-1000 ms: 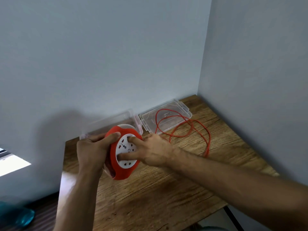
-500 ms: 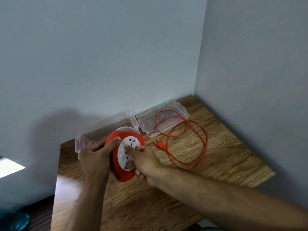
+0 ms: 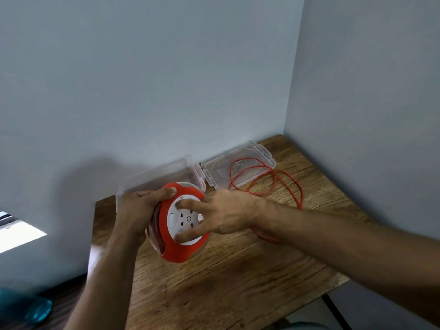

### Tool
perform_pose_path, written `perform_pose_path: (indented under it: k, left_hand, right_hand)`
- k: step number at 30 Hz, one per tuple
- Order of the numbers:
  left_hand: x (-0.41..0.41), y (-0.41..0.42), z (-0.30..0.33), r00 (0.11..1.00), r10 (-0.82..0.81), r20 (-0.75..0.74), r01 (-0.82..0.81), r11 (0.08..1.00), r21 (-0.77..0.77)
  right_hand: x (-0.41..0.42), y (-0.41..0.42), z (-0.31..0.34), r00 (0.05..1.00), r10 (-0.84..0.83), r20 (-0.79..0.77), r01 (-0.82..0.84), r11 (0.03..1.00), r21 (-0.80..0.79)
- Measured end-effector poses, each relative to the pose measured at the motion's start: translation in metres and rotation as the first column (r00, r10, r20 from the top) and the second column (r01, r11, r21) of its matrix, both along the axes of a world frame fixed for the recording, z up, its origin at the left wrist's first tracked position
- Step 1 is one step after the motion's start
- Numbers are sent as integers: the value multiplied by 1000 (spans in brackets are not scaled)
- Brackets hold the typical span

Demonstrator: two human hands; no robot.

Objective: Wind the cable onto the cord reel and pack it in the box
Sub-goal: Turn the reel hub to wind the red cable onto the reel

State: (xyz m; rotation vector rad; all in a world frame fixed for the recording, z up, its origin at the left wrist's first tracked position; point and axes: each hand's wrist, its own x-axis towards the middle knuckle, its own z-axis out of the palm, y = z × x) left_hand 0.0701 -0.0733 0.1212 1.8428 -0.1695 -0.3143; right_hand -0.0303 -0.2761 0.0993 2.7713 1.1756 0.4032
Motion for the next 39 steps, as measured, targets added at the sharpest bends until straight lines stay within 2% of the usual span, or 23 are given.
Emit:
perform_pose_path:
  k: [3, 7, 10, 13, 17, 20, 23, 25, 26, 27, 28, 29, 30, 31, 32, 33, 34, 36, 37, 38, 39]
  left_hand:
    - [3, 1, 1, 998, -56, -39, 59, 996, 65]
    - [8, 4, 2, 986, -106, -125, 114, 992, 56]
    - [10, 4, 4, 985, -119, -123, 125, 991, 38]
    - [10, 3, 2, 989, -106, -103, 109, 994, 17]
    - [7, 9, -5, 977, -126, -172, 110, 989, -102]
    - [4, 14, -11, 986, -128, -110, 113, 984, -135]
    - [-4, 12, -13, 994, -86, -67, 74, 985, -158]
    - [-10, 8, -14, 997, -49, -64, 36, 982, -185]
    - [-12, 6, -16, 998, -17, -62, 4, 979, -204]
    - [-15, 3, -18, 998, 23, -60, -36, 974, -222]
    - [-18, 1, -21, 997, 64, -51, -74, 972, -224]
    - [-22, -1, -23, 995, 96, -30, -100, 974, -205]
    - [-26, -3, -26, 994, 113, 7, -110, 979, -172]
    - [-30, -4, -28, 992, 119, 40, -112, 984, -141]
    - [-32, -5, -30, 990, 122, 65, -113, 986, -124]
    - [-34, -5, -30, 988, 131, 78, -121, 986, -119]
    - [-33, -5, -30, 987, 139, 86, -128, 984, -121]
    - [-31, -1, -28, 983, 164, 80, -153, 980, -130]
    - [-30, 0, -26, 982, 179, 60, -168, 975, -146]
    - [-28, 2, -25, 981, 189, 36, -181, 970, -163]
    - [-27, 3, -24, 981, 194, 12, -189, 967, -173]
  right_hand:
    - [-4, -9, -10, 995, -51, -83, 39, 989, -142]
    - [13, -4, 23, 993, 114, -14, -114, 986, -124]
    - [14, -4, 27, 997, 81, -8, -81, 986, -145]
    - [4, 5, 18, 999, -26, -27, 21, 984, -177]
    - [1, 18, 8, 995, -94, -25, 90, 988, -122]
    - [-5, 25, -3, 989, -147, 13, 147, 988, -48]
    - [-12, 37, -16, 948, -316, -50, 320, 935, 156]
    - [-15, 47, -26, 878, -451, -162, 477, 794, 376]
    - [-17, 53, -30, 822, -520, -233, 561, 668, 488]
    - [-19, 60, -31, 748, -563, -351, 646, 500, 577]
    - [-20, 67, -30, 663, -534, -525, 727, 293, 621]
    - [-19, 74, -27, 571, -407, -713, 796, 63, 602]
    - [-15, 79, -25, 485, -205, -850, 841, -158, 518]
    - [-13, 82, -24, 410, 13, -912, 863, -330, 383]
    - [-11, 83, -21, 347, 186, -919, 871, -427, 242]
    - [-9, 82, -19, 307, 295, -905, 874, -463, 146]
    - [-10, 79, -17, 289, 357, -888, 882, -460, 103]
    - [-13, 73, -13, 300, 366, -881, 914, -376, 155]
    - [-15, 69, -10, 325, 254, -911, 924, -289, 249]
    - [-17, 63, -8, 374, 30, -927, 918, -156, 366]
    - [-20, 57, -8, 455, -263, -851, 885, 25, 465]
